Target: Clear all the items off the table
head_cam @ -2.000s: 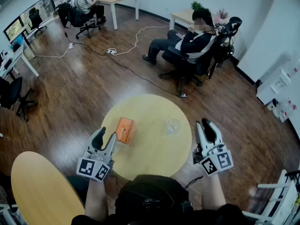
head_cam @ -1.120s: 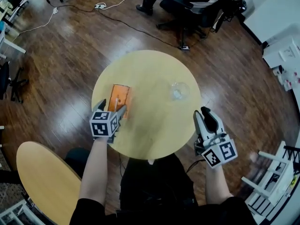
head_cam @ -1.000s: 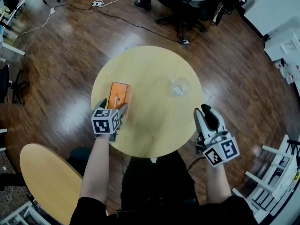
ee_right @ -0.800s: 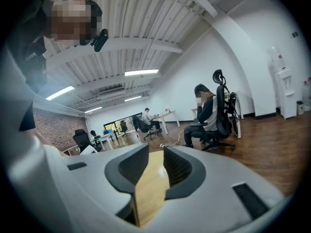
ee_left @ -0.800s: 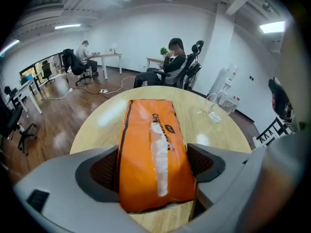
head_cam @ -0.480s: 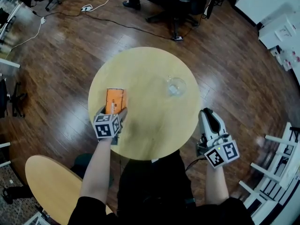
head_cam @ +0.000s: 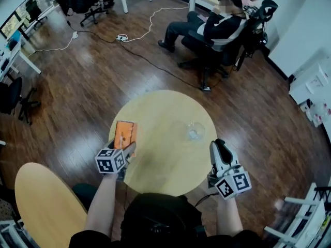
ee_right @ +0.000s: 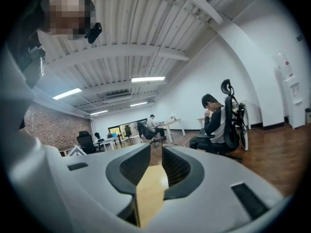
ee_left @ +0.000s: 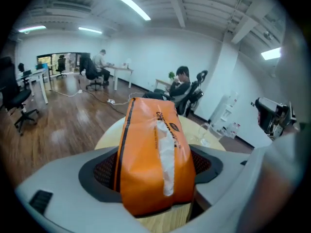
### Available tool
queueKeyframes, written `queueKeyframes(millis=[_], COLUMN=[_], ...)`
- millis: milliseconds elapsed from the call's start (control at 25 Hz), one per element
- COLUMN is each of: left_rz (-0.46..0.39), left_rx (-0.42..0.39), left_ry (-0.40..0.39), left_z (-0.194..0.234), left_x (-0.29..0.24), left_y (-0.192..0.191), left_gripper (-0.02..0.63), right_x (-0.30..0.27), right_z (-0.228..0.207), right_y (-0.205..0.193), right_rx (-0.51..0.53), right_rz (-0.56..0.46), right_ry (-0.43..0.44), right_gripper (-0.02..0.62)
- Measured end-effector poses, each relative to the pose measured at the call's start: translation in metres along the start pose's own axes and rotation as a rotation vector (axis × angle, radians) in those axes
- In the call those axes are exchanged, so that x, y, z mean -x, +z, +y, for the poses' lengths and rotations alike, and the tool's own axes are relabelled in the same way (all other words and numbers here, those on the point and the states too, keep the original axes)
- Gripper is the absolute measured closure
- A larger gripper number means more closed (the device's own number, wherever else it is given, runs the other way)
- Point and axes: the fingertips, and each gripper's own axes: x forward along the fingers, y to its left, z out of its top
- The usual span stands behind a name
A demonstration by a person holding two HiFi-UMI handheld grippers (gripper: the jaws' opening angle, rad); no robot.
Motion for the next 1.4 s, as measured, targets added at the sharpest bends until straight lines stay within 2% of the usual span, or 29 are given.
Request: queueKeyframes(millis=[200, 480, 680, 840, 960, 1080, 1400], left_rz=[-0.273, -0.447, -0.513, -0.605, -0.648, -0.690, -0.687], left_rx=[0.107, 0.174, 0.275, 0.384, 0.448, 0.485, 0.544], left_ry=[0.138, 0.410, 0.628, 0.809, 0.909, 0.956, 1.134], left_z=[0.013, 0.020, 0.039, 0.054, 0.057, 0.064, 0.102], left_x=[0.089, 0.200, 0.294, 0.362, 0.408, 0.441, 0.563], left_y=[0.046, 0.032, -0.025, -0.083, -0.126, -0.157, -0.268], left_gripper=[0.215, 0.215, 0.213, 0.213, 0.213, 0.213, 0.213], right_x=[-0.052, -0.107, -0.112, -0.113, -0.110, -0.110, -0.086], right_z=[0.029, 0.099, 0.195, 0.261, 0.299, 0.327, 0.441], right_y=[0.034, 0.028, -0.009, -0.022, -0.030, -0.039, -0.099], right_rx=[0.105, 0.098, 0.125, 0.164, 0.163, 0.172, 0.132], right_rz=[-0.024, 0.041, 0.135, 0.125, 0.120, 0.128, 0.180], right_ry=[0.191, 0.552, 0.827, 1.011, 1.086, 1.119, 1.201], right_gripper=[0.518, 0.518, 0.518, 0.518, 0.518, 0.518, 0.518])
